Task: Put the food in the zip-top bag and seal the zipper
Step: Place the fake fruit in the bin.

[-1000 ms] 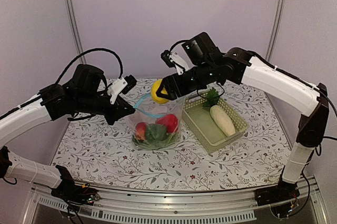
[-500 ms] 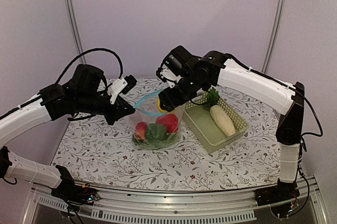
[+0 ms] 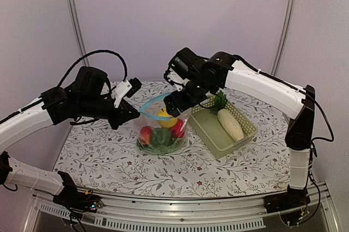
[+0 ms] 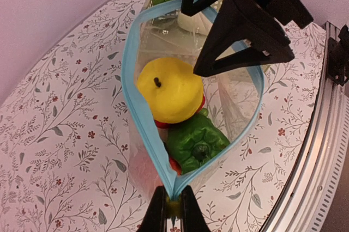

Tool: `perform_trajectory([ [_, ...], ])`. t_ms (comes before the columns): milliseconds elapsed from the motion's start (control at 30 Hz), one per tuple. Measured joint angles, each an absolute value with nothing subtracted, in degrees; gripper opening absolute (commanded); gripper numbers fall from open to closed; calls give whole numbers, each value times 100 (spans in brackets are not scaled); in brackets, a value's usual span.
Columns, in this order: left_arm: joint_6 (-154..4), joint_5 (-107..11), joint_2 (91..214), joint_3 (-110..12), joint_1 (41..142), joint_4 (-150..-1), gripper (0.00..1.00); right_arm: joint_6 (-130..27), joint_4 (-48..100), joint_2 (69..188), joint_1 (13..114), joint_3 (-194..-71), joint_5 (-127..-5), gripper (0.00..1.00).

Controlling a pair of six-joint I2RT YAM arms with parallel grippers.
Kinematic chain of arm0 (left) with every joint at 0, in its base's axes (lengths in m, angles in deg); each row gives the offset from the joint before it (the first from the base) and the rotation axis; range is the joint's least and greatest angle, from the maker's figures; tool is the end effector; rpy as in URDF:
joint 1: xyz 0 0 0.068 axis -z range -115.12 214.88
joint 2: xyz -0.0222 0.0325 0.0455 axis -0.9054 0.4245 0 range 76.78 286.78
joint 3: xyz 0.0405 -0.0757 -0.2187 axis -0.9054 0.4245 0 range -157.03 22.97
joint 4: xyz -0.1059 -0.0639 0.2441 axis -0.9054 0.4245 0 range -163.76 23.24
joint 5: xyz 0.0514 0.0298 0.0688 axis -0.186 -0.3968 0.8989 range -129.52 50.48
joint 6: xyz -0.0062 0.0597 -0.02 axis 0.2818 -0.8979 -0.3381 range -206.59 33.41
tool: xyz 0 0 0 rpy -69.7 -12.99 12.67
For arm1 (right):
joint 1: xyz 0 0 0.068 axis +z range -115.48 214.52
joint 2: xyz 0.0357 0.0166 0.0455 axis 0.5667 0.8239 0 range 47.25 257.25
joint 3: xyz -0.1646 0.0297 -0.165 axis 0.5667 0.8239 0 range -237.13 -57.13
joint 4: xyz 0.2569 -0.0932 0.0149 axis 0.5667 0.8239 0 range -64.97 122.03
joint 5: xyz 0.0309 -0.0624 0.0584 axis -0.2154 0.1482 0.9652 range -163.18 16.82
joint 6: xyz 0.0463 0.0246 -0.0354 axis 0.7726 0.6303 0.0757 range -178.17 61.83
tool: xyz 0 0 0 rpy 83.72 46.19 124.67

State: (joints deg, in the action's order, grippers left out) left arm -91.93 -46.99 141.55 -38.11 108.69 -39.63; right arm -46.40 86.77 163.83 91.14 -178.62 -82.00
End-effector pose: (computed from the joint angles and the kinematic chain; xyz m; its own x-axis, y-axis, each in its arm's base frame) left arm 0.1992 -0.1998 0.2850 -0.3697 0.4827 -0.7940 0.7984 0.6021 -0.0057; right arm 0.2479 0.3626 0.2942 -0.6097 -0.5590 -0.5620 -0.6686 0.7435 -0.0140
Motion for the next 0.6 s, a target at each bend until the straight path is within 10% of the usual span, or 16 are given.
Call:
perform_trajectory([
  [600,-9195,-4659,14155,-3811,10869,-3960,0,-4360,8047,15482,9108,-17156,-8724,94],
])
